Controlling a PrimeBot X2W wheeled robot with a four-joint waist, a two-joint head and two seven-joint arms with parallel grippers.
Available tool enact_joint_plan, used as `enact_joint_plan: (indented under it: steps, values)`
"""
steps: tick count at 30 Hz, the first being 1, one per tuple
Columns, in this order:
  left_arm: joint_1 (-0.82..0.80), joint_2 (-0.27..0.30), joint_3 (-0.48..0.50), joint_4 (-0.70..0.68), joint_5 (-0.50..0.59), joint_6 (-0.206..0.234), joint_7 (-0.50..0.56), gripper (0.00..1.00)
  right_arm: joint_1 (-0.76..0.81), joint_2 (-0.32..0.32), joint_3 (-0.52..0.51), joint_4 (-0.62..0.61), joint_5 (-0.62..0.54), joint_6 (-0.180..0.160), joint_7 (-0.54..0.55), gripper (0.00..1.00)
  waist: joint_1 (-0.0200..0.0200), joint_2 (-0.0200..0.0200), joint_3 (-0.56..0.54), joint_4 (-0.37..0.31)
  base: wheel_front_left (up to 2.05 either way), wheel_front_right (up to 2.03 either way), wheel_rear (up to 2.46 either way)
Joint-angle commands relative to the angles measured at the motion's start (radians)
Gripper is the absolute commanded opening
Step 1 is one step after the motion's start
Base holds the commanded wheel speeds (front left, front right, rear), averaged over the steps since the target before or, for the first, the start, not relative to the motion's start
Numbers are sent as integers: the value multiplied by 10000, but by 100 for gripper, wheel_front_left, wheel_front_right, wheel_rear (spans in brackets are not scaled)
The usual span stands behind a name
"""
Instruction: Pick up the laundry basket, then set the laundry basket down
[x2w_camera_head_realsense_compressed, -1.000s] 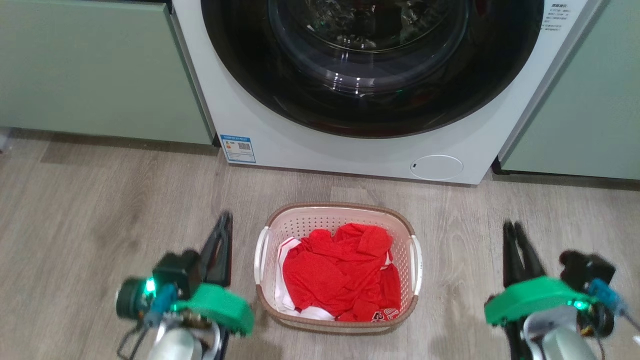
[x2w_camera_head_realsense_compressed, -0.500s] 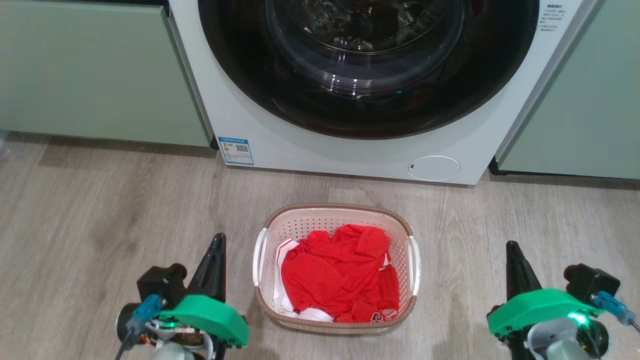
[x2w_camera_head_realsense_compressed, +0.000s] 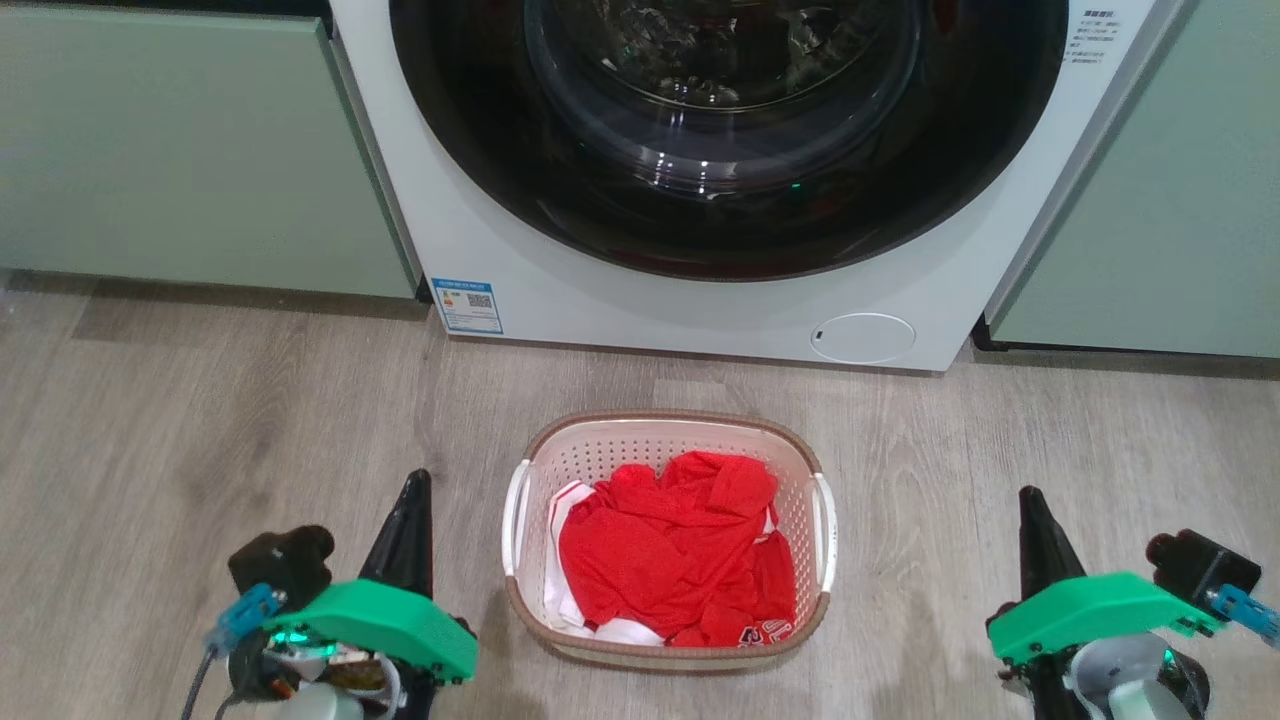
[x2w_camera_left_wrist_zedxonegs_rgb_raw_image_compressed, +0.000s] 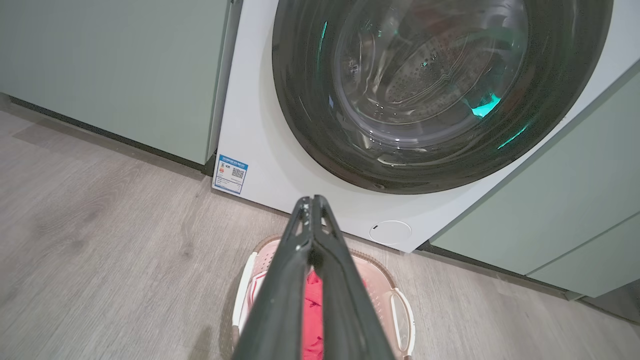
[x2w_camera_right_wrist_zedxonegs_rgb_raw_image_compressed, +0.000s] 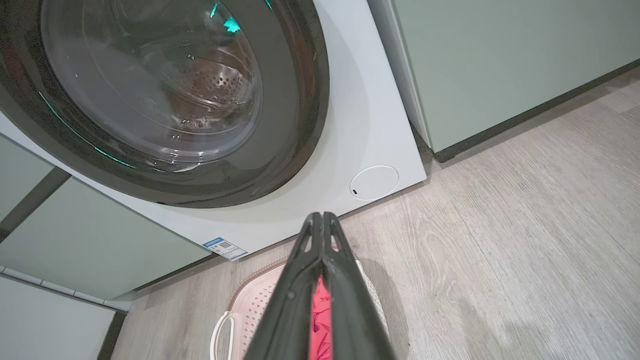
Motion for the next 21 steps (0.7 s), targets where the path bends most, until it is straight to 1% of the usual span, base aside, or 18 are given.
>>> enact_joint_plan:
  steps: [1,21]
  values:
    - [-545,110,234,-277,-241,-52,31,0,-471,-137,-39,-331,228,16,25,0,0,0,-3,-5,0,0,0]
    - [-634,177,803,-229,-2717,-273,568,0,-591,-182,-245,-358,2287,28,594,0,0,0,-77,-117,0,0,0]
